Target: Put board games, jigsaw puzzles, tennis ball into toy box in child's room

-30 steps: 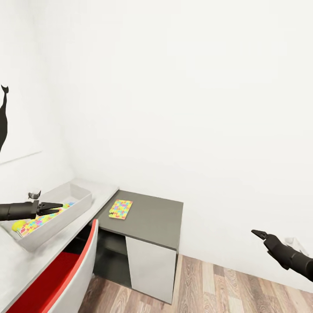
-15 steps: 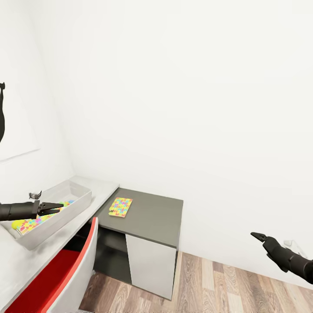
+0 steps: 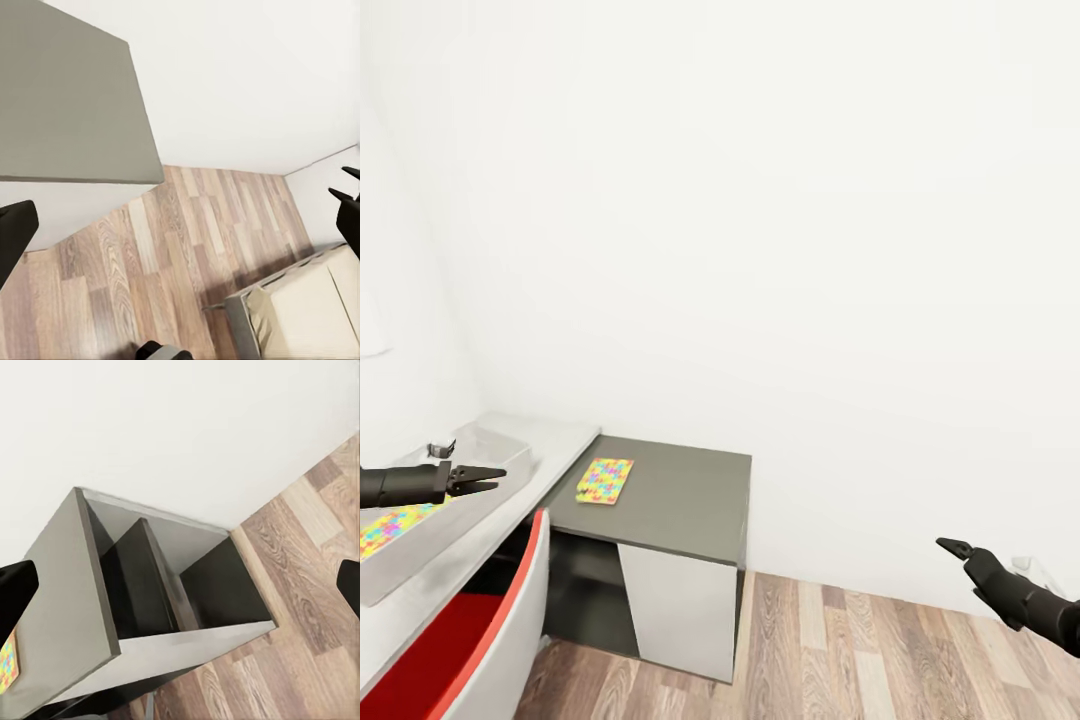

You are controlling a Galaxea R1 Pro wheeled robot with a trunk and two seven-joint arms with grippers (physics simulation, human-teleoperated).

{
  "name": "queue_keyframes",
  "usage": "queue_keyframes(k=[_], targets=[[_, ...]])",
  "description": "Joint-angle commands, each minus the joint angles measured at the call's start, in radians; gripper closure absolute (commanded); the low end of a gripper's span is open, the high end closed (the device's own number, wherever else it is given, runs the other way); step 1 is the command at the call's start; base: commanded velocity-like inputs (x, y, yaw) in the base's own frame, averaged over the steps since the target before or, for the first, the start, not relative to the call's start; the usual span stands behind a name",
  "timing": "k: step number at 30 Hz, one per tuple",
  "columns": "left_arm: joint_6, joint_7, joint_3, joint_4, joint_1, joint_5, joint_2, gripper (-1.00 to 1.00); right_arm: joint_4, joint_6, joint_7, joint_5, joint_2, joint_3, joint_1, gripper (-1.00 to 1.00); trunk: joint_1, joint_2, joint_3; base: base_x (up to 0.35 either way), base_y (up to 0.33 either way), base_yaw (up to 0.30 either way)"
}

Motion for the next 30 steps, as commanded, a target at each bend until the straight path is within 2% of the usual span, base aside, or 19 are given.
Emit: queue_keyframes(k=[1,23,30], targets=[[0.010,-0.007,0.004,-0.001,-0.001,-0.008,0.000,-1.00,-0.001,0.004,-0.010,-0.010,0.001,0.000,-0.001,-1.00,0.001,-0.002,-0.002,0.032,-0.001,-0.223],[0.009,-0.007,0.004,0.001,-0.001,-0.008,0.000,-1.00,-0.001,0.001,-0.011,-0.010,0.010,0.006,-0.001,-1.00,0.001,-0.002,-0.002,0.055,0.000,-0.020],[0.009,-0.007,0.004,0.001,-0.001,-0.008,0.000,-1.00,-0.001,0.001,-0.012,-0.010,0.012,0.007,-0.001,-1.00,0.001,-0.002,0.003,0.201,0.000,-0.137]])
